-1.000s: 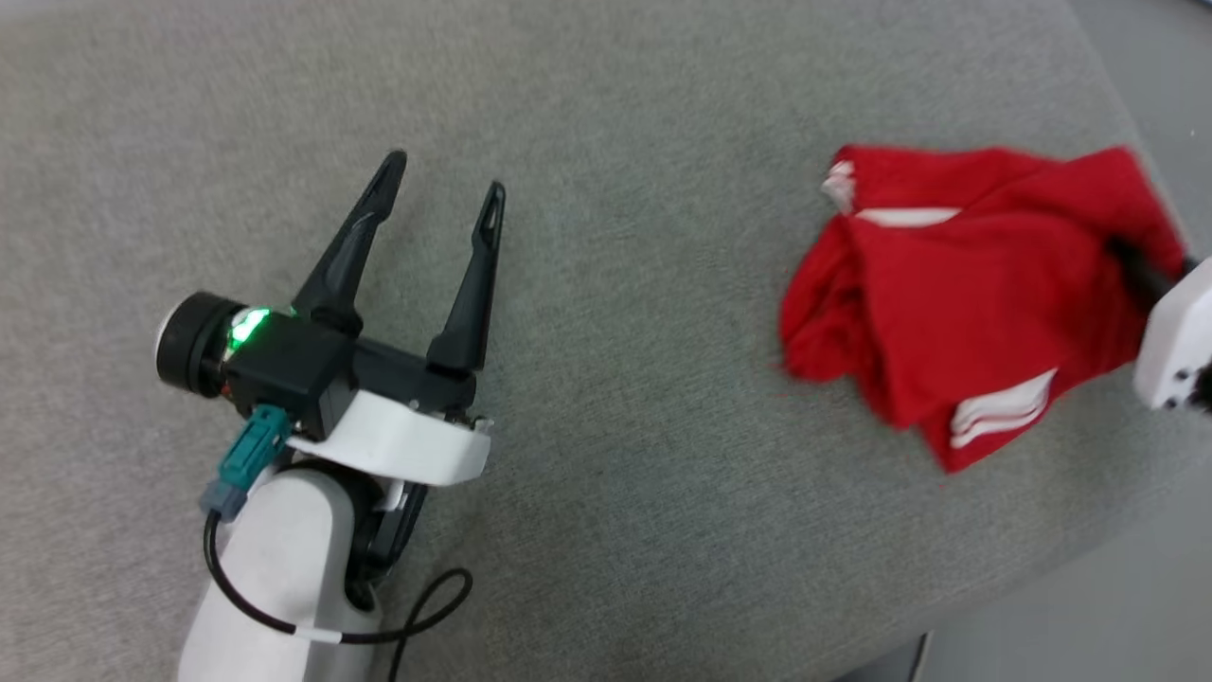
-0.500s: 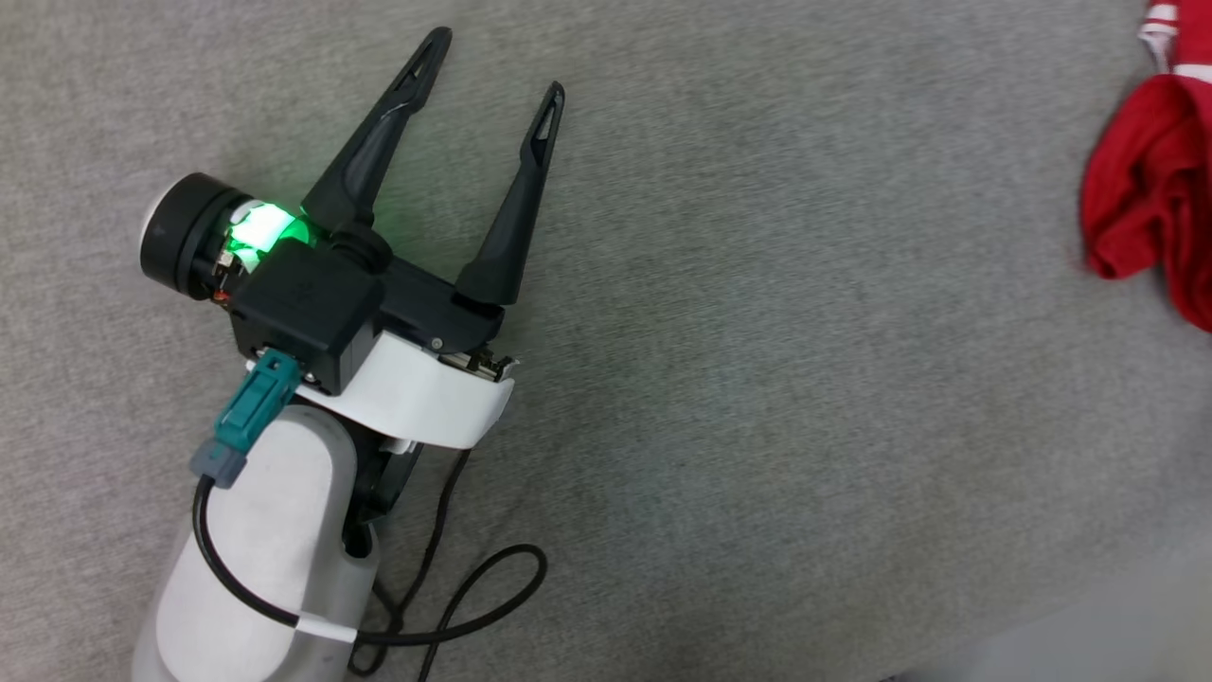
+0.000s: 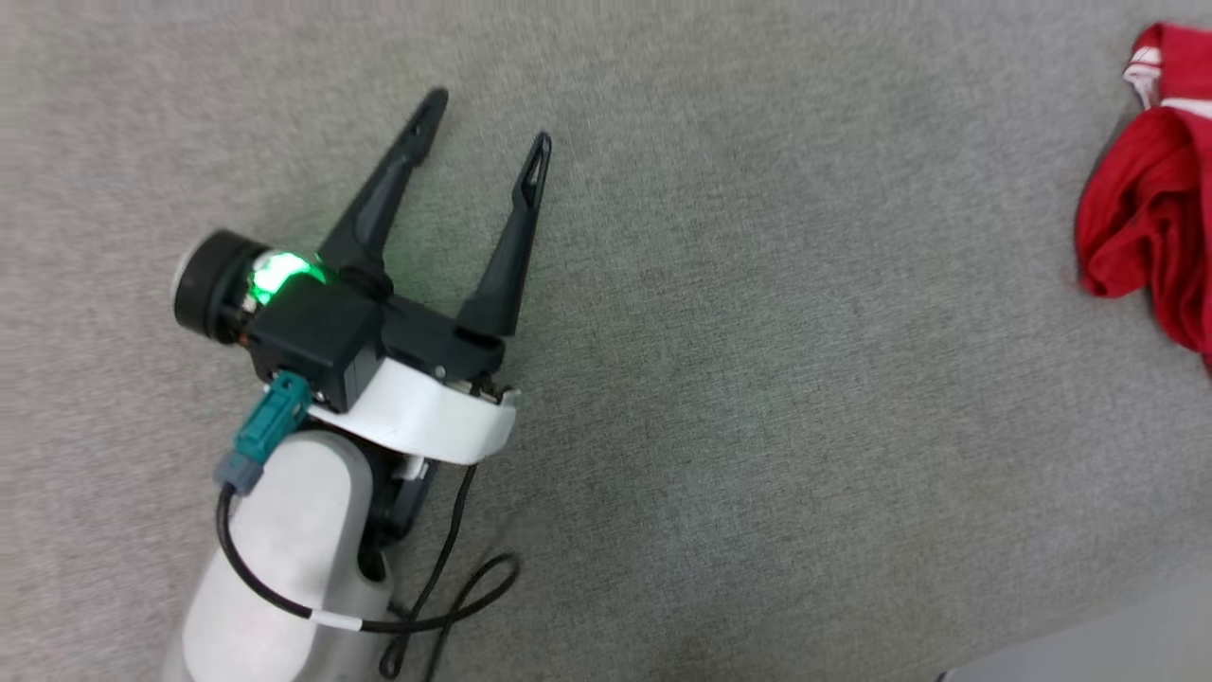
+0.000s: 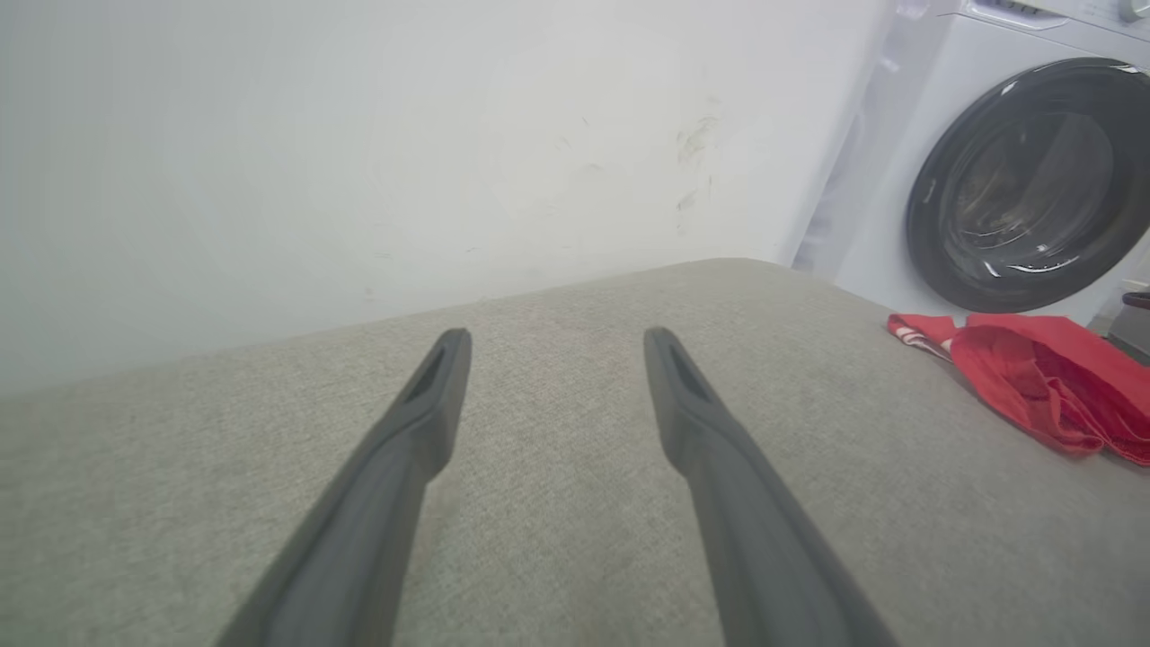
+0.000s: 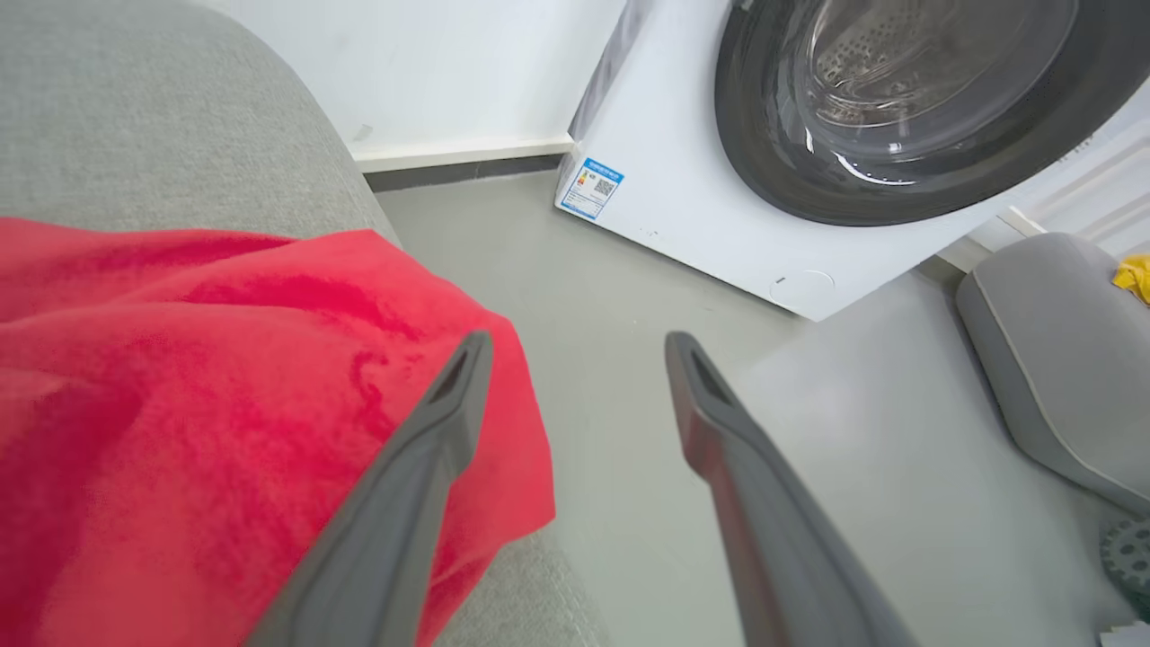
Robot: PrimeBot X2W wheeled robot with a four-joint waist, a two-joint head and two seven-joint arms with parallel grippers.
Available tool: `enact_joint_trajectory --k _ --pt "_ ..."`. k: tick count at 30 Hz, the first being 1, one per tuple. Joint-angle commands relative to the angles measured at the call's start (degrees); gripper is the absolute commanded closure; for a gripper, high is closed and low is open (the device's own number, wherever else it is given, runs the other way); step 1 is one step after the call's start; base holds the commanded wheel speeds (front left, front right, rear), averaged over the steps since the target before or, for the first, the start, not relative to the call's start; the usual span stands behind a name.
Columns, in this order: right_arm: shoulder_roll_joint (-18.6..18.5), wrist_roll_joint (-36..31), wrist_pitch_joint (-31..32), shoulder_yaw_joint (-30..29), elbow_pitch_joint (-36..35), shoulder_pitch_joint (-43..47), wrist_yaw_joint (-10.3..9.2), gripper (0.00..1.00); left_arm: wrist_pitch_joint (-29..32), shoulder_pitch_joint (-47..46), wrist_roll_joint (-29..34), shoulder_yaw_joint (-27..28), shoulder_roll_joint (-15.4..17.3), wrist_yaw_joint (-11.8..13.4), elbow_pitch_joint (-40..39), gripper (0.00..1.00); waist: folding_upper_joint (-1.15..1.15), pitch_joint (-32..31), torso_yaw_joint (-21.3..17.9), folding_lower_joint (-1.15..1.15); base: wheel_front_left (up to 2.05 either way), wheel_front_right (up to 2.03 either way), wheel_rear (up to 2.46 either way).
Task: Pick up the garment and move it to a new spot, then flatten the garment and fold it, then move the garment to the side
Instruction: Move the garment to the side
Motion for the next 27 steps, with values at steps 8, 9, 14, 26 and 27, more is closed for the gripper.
enact_joint_trajectory --k 8,9,14,26,27 --pt "2.5 2.1 -2.8 -0.8 -3.7 7.5 -0.10 0.00 -3.6 7.6 -2.6 1.3 -2.0 2.7 6.0 0.00 0.00 -11.7 2.6 0.00 0.00 0.00 0.00" --pt "3.2 2.9 -2.8 -0.5 -4.9 8.6 -0.10 0.00 -3.9 8.7 -3.0 1.4 -2.2 3.0 6.9 0.00 0.00 -13.1 2.8 0.00 0.00 0.00 0.00" --pt "6.5 6.1 -2.8 0.0 -12.7 16.7 -0.10 0.00 -5.0 13.2 -4.6 2.3 -3.3 4.1 9.7 0.00 0.00 -18.7 4.2 0.00 0.00 0.00 0.00" --pt "19.4 10.5 -2.4 4.9 -33.6 39.9 -0.08 0.00 -5.8 22.8 -7.0 5.6 -4.9 6.6 14.4 0.00 0.00 -30.3 8.9 0.00 0.00 0.00 0.00" --pt "20.4 10.5 -2.0 5.6 -35.3 41.1 -0.08 0.00 -5.8 23.4 -7.1 5.9 -5.1 6.7 14.6 0.00 0.00 -31.0 9.3 0.00 0.00 0.00 0.00"
